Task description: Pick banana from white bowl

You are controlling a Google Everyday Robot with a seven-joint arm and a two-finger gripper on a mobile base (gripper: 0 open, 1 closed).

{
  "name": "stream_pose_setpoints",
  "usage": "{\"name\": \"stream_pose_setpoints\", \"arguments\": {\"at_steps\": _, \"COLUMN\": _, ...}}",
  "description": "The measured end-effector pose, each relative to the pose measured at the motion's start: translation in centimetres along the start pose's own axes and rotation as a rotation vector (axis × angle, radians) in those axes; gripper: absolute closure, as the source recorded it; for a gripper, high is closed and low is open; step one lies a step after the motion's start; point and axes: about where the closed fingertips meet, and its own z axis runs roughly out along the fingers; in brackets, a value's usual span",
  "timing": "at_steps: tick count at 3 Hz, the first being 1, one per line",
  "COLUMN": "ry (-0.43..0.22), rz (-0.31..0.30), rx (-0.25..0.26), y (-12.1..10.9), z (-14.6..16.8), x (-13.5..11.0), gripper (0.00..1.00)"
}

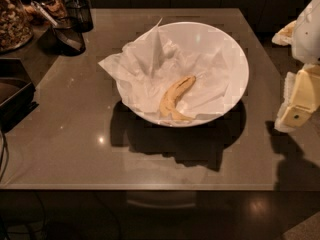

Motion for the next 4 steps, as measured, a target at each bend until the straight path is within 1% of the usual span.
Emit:
{"name": "stream_pose_setpoints", "arguments": {"at_steps": 1, "ry": 0.000, "rz": 0.000, "rx": 0.000, "y": 0.0, "z": 0.0, "x": 0.0, "gripper": 0.00}}
{"name": "stream_pose_setpoints", "arguments": {"at_steps": 2, "ry": -0.031, "rz": -0.090, "rx": -0.018, "y": -0.8, "z": 0.6, "x": -3.4, "gripper": 0.00}}
{"name": "stream_pose_setpoints", "arguments": {"at_steps": 3, "ry": -0.083, "rz": -0.243, "rx": -0.081, "y": -1.3, "z": 2.5, "x": -9.3, "gripper": 0.00}}
{"name": "stream_pose_setpoints", "arguments": {"at_steps": 4, "ry": -0.135, "rz": -0.383, "rx": -0.154, "y": -1.1, "z": 4.7, "x": -14.8, "gripper": 0.00}}
